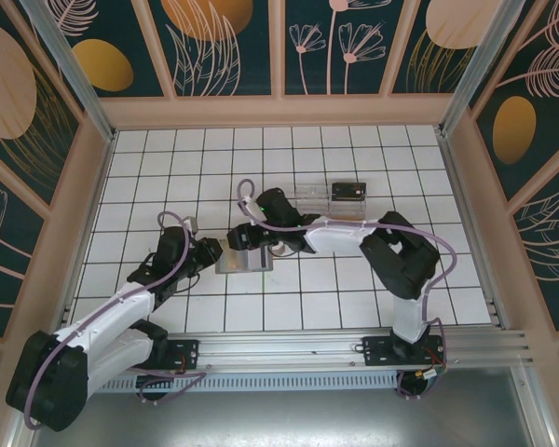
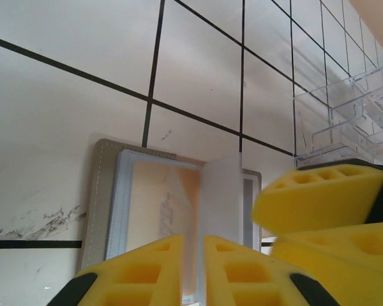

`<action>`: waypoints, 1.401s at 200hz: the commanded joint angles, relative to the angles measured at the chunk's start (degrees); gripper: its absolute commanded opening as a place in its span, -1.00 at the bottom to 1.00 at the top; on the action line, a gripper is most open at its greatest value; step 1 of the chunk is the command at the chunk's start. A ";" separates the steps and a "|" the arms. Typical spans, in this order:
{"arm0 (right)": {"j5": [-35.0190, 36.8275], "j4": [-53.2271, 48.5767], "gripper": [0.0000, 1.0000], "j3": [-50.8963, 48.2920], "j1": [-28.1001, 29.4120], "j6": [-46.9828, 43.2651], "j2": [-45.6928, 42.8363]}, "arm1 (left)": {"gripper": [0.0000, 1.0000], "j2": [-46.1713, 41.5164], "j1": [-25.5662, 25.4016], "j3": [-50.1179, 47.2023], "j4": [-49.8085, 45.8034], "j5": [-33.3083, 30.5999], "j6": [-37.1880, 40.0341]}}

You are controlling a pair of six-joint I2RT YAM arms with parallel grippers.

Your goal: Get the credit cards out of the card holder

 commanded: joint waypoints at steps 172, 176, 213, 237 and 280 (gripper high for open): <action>13.82 -11.23 -1.00 -10.74 -3.97 -6.30 -4.70 | -0.52 23.10 -2.86 3.54 17.86 15.22 -3.31; 13.64 -11.05 -1.00 -10.70 -3.96 -6.30 -4.48 | -0.52 23.52 -3.05 3.62 18.03 15.21 -3.32; 12.91 -10.37 -1.00 -10.67 -3.88 -6.21 -3.02 | -0.52 26.10 -3.90 3.98 18.13 14.51 -3.24; 12.87 -10.66 -1.00 -10.18 -3.64 -6.30 -2.17 | -0.52 27.60 -4.23 4.23 18.15 14.40 -3.09; 12.30 -10.36 -1.00 -9.48 -2.73 -6.08 -1.19 | -0.59 29.65 -4.51 4.26 19.10 14.51 -3.19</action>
